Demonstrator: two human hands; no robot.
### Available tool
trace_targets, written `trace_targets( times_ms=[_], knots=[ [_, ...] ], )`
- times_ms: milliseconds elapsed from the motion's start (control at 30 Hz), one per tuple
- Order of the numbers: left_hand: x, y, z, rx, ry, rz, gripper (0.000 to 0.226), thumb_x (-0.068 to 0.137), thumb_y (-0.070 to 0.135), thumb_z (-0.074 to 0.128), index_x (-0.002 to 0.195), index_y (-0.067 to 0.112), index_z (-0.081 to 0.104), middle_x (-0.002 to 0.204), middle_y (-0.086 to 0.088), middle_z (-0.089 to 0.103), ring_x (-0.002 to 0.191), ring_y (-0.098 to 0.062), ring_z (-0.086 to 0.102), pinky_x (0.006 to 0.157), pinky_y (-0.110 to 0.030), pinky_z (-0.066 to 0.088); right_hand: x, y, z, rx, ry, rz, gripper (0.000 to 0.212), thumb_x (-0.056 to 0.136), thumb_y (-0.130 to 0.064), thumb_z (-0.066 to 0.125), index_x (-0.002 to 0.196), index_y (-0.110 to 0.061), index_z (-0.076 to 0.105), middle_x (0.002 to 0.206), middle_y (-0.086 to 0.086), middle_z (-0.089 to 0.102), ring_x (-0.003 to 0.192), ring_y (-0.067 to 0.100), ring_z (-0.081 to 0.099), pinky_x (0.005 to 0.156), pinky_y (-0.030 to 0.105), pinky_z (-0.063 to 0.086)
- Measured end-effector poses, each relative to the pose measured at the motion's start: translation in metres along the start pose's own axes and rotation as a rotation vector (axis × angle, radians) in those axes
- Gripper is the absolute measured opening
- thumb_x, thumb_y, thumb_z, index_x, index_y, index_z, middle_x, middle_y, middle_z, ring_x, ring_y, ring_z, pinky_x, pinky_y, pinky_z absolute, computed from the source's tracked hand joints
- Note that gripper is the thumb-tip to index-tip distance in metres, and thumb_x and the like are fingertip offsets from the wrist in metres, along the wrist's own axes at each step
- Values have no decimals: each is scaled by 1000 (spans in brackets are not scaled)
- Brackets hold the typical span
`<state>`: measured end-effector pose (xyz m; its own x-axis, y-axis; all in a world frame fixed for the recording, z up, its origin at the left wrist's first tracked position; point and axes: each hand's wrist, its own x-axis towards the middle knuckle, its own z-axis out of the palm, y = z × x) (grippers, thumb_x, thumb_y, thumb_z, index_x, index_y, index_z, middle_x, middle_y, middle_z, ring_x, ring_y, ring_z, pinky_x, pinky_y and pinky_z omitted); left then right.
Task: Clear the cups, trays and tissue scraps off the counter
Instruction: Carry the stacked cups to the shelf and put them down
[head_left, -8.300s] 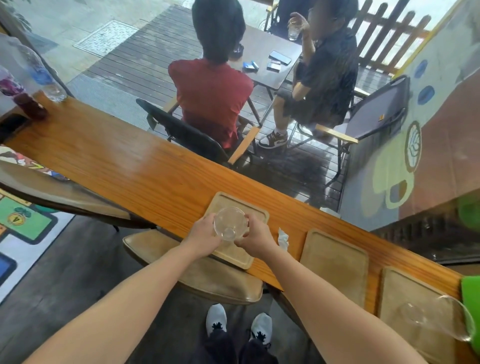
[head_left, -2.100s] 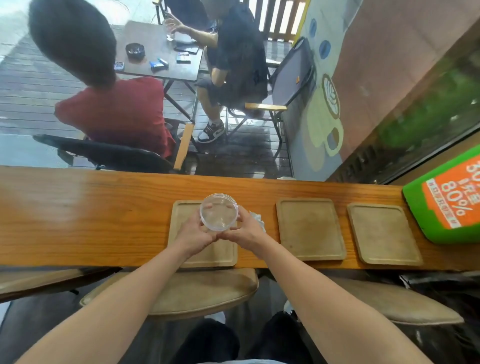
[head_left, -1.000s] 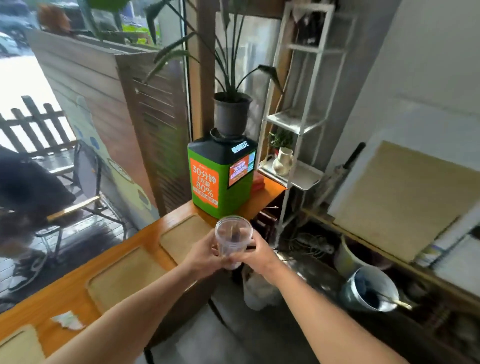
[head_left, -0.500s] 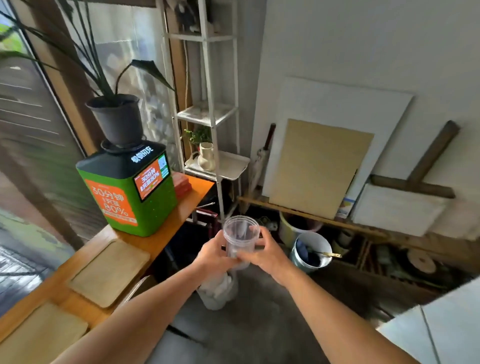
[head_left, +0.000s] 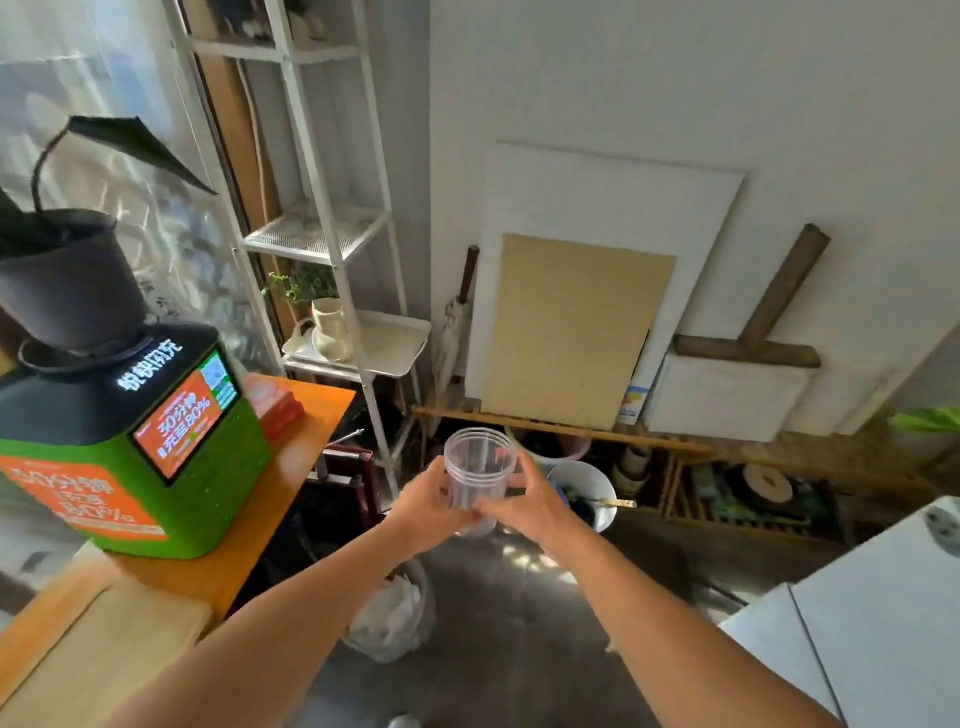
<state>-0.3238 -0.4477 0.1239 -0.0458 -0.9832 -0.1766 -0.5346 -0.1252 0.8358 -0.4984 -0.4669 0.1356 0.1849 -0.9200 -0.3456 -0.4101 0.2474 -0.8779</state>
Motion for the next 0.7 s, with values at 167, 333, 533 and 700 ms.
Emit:
trace_targets(
  times_ms=[167,333,533,700],
  knots=[
    [50,-3,-30,-18,-28,17,76,67,39,86,131,30,46,109,15,61,102,-8,59,74,-17,41,54,-24,4,-21,-3,-9,81,63,-37,85,132,-44,44,121,-5,63,109,17,61,93,43,55],
    [104,-9,-63,-9,-59,22,81,67,41,86,136,29,44,118,10,63,107,-11,60,90,-29,45,105,-47,16,9,17,12,82,59,-39,84,130,-46,44,118,-6,62,106,18,64,91,43,56],
    [161,-23,-91,-56,-85,40,87,64,41,87,137,28,43,119,12,62,106,-10,60,91,-32,49,162,-67,25,14,45,46,90,55,-45,84,134,-45,42,118,-9,60,109,18,62,95,47,55],
    [191,-28,-105,-73,-54,52,79,68,42,85,133,28,43,113,16,61,98,-1,60,73,-14,44,198,-83,29,50,35,64,81,57,-40,84,129,-44,46,116,-6,61,108,19,63,94,47,56]
  ],
)
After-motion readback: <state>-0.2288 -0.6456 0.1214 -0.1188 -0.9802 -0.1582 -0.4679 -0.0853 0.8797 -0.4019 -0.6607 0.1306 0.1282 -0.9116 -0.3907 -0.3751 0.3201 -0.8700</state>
